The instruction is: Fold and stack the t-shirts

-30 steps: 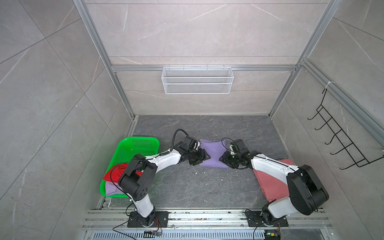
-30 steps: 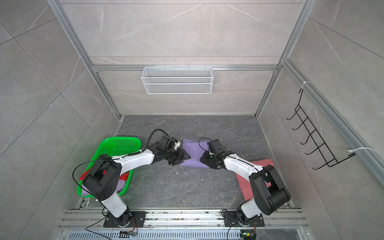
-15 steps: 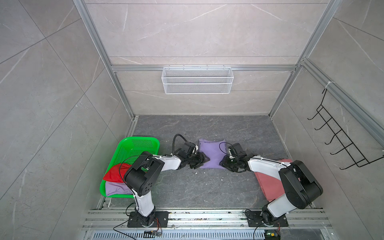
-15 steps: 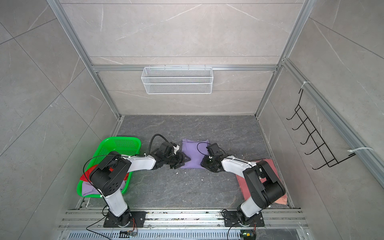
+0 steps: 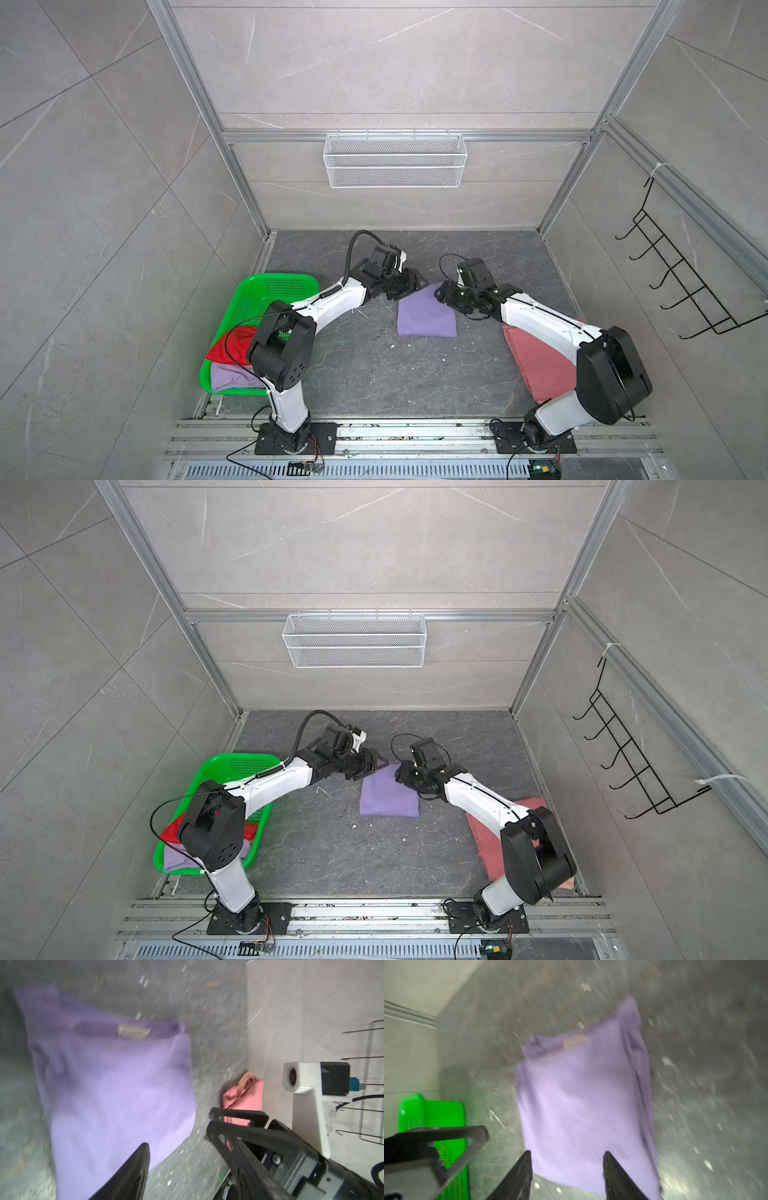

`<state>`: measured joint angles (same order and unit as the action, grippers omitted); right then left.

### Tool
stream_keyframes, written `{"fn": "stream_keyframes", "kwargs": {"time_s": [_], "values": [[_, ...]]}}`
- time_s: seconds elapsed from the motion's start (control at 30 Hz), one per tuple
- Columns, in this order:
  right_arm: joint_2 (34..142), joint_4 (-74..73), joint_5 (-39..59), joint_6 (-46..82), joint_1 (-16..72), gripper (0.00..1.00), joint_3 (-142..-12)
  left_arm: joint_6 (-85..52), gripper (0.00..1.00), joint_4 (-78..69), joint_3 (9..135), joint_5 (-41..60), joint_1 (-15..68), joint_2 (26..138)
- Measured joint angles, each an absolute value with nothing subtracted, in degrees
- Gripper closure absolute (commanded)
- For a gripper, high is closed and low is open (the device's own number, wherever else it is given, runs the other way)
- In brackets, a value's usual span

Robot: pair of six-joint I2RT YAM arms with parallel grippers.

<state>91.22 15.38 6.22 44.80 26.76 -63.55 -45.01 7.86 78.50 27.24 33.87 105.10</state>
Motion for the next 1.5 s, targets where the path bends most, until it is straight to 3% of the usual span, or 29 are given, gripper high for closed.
{"fn": "stream_keyframes", "kwargs": {"time_s": [0.37, 0.83, 1.17, 1.5], "values": [[108.9, 15.2, 6.2, 46.4, 24.9, 0.47, -73.8, -46.4, 0.34, 8.3, 86.6, 30.1, 29.7, 122.0], [113.5, 14.2, 7.4, 44.9, 17.7, 0.47, -73.5, -46.5, 0.35, 10.5, 86.7, 29.9, 25.6, 125.2], [104.6, 16.1, 11.9, 38.8, 17.6, 0.41, -72.4, -36.5, 0.34, 17.8, 92.2, 29.2, 25.5, 124.5], [88.5, 19.1, 11.7, 45.3, 17.6, 0.32, -60.4, -33.3, 0.35, 18.3, 94.7, 30.6, 27.7, 126.4]]}}
